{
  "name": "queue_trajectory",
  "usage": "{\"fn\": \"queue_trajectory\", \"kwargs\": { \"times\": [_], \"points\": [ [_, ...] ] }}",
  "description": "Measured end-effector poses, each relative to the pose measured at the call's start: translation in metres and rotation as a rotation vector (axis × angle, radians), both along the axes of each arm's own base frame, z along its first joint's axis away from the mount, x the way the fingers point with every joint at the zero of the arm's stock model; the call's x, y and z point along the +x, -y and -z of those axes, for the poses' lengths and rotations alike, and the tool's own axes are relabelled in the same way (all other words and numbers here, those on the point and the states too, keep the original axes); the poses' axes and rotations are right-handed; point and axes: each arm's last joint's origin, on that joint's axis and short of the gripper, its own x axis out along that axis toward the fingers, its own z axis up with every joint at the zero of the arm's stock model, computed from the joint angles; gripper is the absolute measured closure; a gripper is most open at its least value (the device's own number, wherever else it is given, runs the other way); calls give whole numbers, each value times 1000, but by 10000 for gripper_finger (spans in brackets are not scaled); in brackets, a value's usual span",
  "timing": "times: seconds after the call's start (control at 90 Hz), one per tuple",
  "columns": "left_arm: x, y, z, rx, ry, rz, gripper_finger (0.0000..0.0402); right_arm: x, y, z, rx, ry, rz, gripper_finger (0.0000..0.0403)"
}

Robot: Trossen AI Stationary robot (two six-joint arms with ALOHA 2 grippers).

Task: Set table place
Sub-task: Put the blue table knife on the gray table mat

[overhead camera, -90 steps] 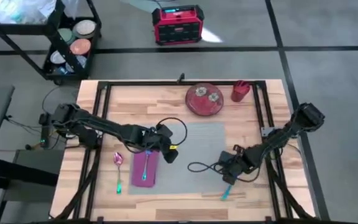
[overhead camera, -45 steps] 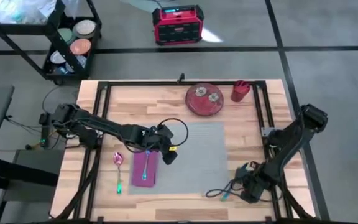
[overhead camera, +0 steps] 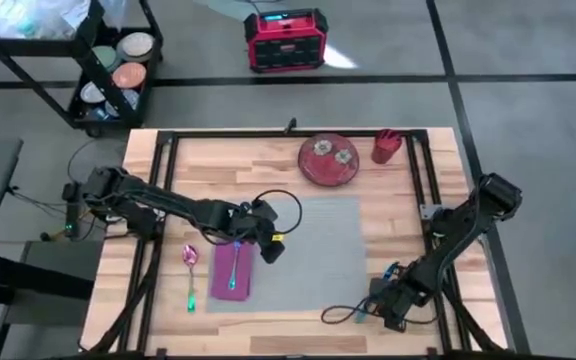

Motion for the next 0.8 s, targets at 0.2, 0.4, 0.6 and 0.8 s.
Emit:
{"fn": "queue_trajectory", "kwargs": {
  "times": [0.2, 0.4, 0.6, 0.8],
  "points": [
    [0, 1, 0, -6, -1, 10, 322, 23, 24, 3, 41, 28, 5, 403],
    [0, 2, 0, 5, -6, 29, 322, 53, 61, 3, 42, 97, 52, 403],
    [0, 2, 0, 6, -3, 33, 322, 68, 74, -3, 20, 118, 111, 403],
    [1, 3, -1, -1, 17, 29, 322, 71, 60, -19, -171, 183, 81, 403]
  ]
}}
